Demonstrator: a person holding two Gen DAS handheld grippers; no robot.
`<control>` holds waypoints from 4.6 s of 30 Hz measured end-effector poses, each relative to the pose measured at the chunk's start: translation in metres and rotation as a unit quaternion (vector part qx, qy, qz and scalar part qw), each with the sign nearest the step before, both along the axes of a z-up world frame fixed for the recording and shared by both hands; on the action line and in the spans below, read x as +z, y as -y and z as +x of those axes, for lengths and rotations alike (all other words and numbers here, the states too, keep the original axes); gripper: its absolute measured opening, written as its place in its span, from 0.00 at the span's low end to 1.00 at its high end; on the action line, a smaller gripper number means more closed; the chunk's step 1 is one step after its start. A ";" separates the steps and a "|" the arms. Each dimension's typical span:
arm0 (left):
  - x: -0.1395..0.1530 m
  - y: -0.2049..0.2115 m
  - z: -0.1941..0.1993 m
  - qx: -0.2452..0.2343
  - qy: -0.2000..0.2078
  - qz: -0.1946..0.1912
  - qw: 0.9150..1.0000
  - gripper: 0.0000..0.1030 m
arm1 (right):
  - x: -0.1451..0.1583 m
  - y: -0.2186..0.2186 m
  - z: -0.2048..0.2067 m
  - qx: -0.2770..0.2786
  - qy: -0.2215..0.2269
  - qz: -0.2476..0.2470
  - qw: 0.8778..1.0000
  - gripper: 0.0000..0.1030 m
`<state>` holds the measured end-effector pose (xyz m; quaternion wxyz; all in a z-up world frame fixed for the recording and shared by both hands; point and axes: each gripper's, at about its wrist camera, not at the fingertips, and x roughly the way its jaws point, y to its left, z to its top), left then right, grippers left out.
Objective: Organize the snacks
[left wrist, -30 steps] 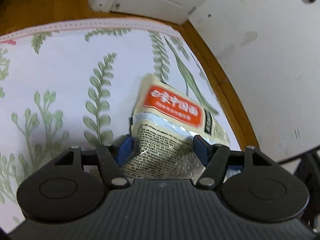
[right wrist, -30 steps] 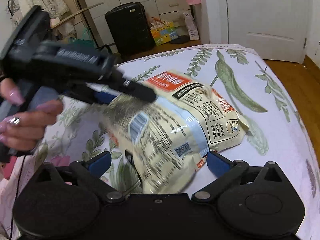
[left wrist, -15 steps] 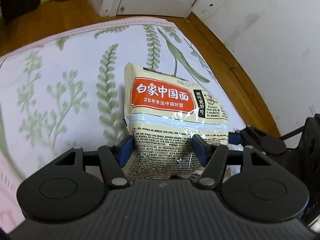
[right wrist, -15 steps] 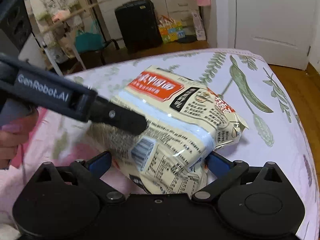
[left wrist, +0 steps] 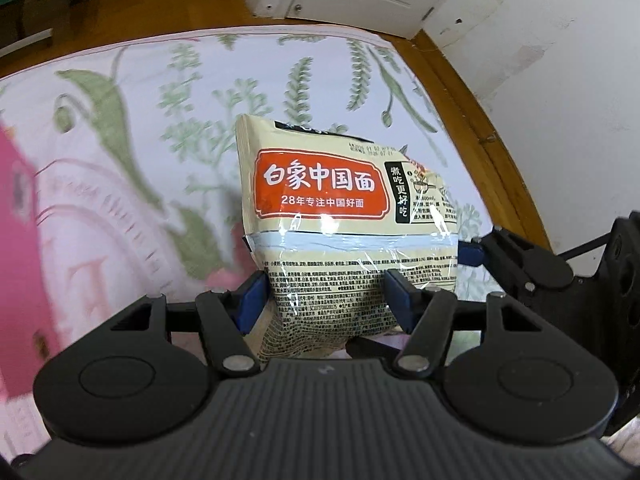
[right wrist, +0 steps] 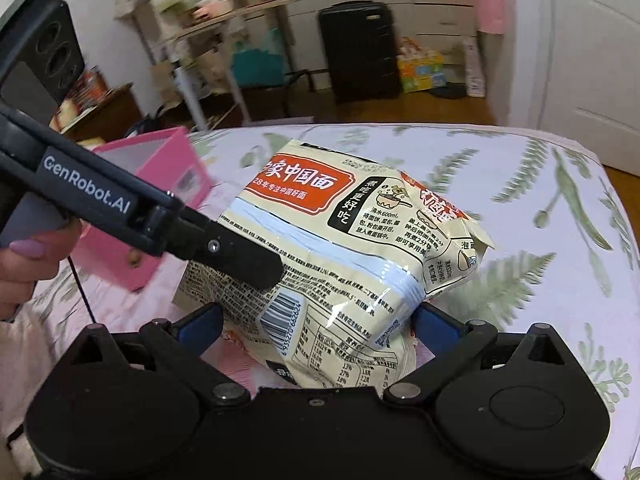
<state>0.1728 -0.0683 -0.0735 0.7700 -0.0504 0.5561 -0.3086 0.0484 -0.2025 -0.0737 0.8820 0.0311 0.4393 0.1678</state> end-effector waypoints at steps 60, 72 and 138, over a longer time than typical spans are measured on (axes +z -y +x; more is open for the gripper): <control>0.011 -0.283 0.001 0.271 0.101 0.105 0.952 0.61 | 0.037 -0.244 0.086 0.197 0.007 0.010 0.980 0.71; 0.046 -0.267 -0.050 0.276 0.136 0.082 0.948 0.61 | 0.045 -0.192 0.039 0.137 0.056 0.023 0.989 0.71; 0.086 -0.130 -0.197 0.255 0.217 0.151 0.930 0.95 | 0.092 -0.074 -0.106 -0.139 0.084 -0.084 0.983 0.98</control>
